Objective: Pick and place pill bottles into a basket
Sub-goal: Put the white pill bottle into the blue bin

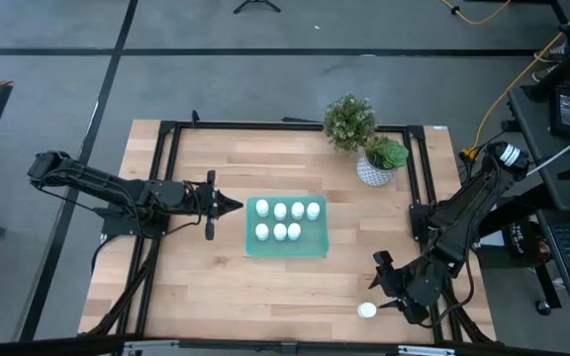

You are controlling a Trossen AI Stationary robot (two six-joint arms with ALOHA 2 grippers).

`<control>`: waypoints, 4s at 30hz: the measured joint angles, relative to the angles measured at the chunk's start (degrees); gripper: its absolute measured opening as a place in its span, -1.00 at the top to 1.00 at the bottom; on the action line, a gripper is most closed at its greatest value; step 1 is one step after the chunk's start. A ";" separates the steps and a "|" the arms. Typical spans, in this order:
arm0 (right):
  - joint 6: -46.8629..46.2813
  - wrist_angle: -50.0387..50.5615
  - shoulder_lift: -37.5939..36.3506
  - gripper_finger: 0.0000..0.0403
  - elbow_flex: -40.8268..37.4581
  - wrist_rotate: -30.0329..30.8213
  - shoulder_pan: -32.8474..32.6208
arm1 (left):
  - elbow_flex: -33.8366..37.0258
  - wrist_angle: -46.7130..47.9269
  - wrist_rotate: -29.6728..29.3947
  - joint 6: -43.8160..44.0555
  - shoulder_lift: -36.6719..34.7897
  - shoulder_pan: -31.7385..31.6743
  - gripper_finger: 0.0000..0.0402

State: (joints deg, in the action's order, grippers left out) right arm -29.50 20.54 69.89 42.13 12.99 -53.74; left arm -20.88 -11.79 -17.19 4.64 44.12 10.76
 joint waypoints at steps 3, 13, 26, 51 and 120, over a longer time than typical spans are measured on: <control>-0.02 0.01 0.00 -0.37 -0.02 -0.02 0.00 | 0.00 0.00 0.00 0.13 0.00 0.00 0.98; 0.14 -4.08 4.87 -0.42 -0.02 0.81 -0.09 | 0.00 0.00 -1.36 0.15 0.00 0.00 0.96; -0.41 -4.42 12.91 -0.40 5.07 0.92 -3.14 | 0.00 0.48 -1.44 0.17 0.00 0.00 0.97; 0.20 -1.80 17.56 -0.39 5.64 3.46 -3.61 | 0.00 2.58 -1.38 2.32 0.00 0.00 0.99; -104.62 42.25 30.70 -0.39 34.30 -11.29 -10.49 | 0.00 2.58 -1.44 1.52 0.00 0.02 0.98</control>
State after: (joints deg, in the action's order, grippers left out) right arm -134.13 62.79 100.59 76.43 1.71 -64.23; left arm -20.88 -9.21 -18.63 6.17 44.12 10.78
